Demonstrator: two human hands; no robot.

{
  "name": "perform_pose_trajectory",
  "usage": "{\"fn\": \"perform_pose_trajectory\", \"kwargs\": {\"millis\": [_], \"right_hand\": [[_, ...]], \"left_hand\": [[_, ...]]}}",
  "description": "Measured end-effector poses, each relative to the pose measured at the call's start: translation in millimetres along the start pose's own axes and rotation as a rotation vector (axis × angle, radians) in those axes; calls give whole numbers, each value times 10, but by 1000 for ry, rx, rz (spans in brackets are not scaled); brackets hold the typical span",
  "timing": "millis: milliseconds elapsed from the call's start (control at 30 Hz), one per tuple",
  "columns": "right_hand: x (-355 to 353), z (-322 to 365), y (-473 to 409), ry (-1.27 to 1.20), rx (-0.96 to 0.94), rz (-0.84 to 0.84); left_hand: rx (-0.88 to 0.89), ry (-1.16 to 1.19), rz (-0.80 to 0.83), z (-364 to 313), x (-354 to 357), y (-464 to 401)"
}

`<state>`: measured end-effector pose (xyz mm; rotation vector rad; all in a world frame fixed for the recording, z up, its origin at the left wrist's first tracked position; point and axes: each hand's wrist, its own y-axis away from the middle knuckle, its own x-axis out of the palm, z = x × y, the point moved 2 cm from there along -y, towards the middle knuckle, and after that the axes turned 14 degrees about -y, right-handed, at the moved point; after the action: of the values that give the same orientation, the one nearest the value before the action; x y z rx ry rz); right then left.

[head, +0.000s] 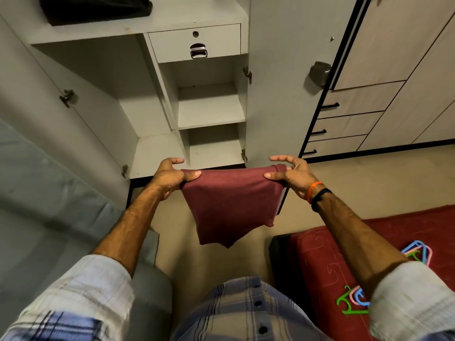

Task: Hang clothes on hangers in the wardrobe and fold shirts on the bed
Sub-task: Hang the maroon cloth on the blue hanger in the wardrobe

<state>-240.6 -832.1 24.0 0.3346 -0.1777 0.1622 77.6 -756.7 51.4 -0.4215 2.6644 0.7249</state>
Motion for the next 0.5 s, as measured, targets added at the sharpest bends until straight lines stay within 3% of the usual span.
{"fn": "perform_pose_trajectory", "kwargs": {"millis": [167,300,500], "right_hand": [[-55,3,-7,91,-15,48],[-82,-7,-25,229,-67,75],[-55,20,-69,469,-134,56]], "left_hand": [[150,-75,141,-35,-45,91],[255,-239,47,-54,-32,107],[250,-460,-144,-39,-44,20]]}}
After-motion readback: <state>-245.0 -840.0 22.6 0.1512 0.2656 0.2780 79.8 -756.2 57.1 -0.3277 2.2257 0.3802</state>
